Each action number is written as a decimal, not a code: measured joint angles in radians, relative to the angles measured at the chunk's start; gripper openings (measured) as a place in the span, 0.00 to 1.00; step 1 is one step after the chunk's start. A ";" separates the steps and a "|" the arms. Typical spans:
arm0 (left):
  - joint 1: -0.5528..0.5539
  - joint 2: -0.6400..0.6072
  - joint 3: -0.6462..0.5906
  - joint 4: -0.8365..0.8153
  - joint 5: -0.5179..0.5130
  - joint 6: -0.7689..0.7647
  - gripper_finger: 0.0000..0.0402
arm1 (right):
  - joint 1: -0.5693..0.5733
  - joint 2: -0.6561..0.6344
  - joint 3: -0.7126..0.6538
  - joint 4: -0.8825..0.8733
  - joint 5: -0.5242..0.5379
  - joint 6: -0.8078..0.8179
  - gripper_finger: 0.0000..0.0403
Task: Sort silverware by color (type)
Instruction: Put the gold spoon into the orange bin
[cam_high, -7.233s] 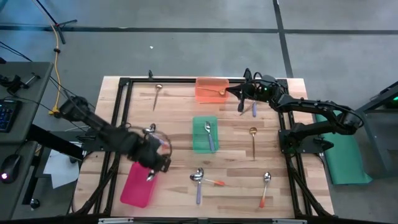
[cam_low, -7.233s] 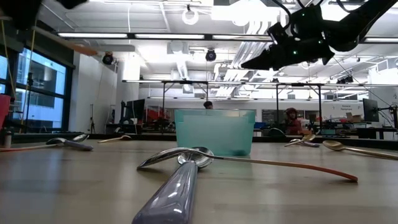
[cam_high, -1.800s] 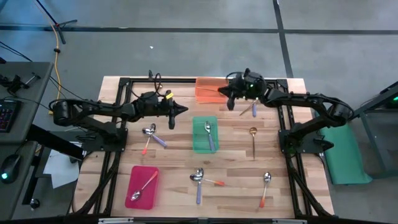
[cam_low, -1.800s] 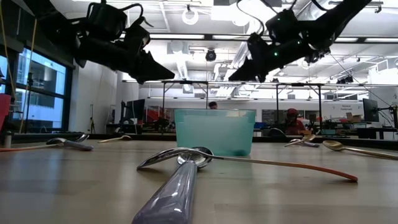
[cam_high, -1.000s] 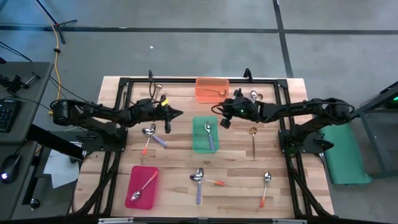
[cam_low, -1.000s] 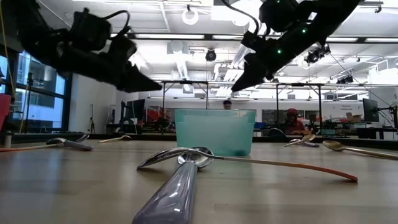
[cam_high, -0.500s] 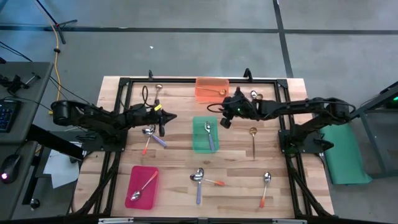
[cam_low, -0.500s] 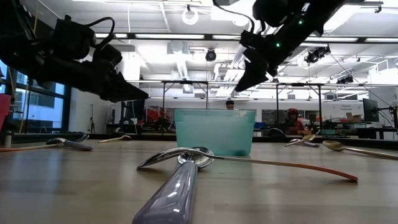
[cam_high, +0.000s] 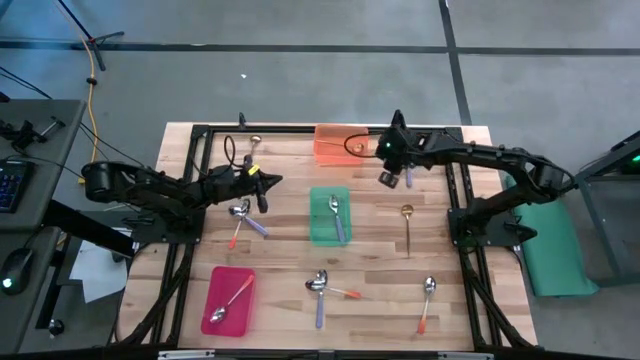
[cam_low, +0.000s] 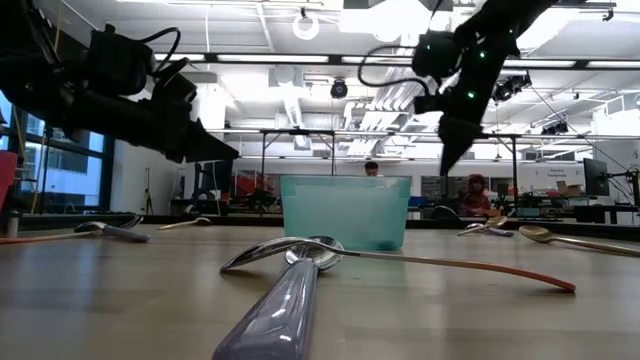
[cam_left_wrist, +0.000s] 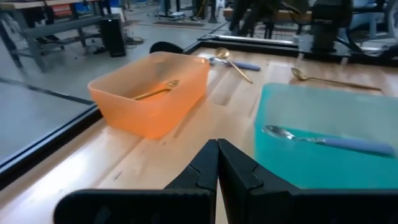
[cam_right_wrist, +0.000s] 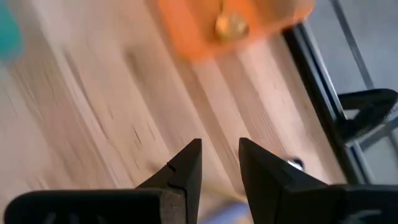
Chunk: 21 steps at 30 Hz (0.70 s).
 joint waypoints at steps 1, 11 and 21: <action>0.002 0.000 0.003 0.001 -0.001 0.000 0.00 | -0.015 0.004 0.000 -0.016 -0.004 -0.047 0.22; 0.006 0.000 0.016 -0.003 0.004 0.068 0.00 | -0.097 0.137 -0.001 -0.060 -0.077 -0.255 0.23; 0.006 0.000 0.016 -0.008 0.004 0.131 0.00 | -0.126 0.267 -0.001 -0.102 -0.015 -0.449 0.35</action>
